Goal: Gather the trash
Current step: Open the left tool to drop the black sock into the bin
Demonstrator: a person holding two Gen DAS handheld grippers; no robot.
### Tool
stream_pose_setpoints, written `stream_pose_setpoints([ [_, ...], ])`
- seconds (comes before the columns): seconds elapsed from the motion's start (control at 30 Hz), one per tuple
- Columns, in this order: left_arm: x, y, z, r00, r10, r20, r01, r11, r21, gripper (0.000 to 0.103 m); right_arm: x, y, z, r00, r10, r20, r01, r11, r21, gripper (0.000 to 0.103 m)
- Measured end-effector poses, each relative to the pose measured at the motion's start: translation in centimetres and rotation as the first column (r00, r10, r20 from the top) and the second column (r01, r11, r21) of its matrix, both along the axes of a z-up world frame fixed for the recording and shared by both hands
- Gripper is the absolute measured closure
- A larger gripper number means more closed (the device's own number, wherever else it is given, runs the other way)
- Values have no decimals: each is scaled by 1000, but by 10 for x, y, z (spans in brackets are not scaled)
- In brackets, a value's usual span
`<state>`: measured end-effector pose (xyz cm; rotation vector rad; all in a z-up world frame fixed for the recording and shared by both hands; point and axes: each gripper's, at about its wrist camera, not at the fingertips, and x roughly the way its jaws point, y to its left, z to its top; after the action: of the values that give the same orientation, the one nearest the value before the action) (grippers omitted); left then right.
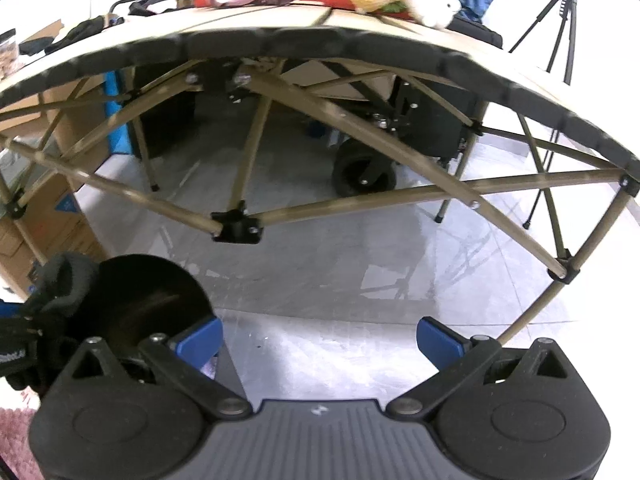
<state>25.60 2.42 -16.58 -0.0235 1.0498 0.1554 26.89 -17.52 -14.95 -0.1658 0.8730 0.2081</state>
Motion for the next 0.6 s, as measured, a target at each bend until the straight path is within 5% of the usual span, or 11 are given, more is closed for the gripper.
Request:
stream_pose_setpoints([
  [0.23,21,-9,-8,1000,-11,-15,10,999,-34,83,4,-27,8,994,-107,16,105,992,64,0],
  [0.6,26,-4,-27,997,17,-76,-18,1000,-18,83,11,-55,-12,975,-191,-111,207,966,153,0],
])
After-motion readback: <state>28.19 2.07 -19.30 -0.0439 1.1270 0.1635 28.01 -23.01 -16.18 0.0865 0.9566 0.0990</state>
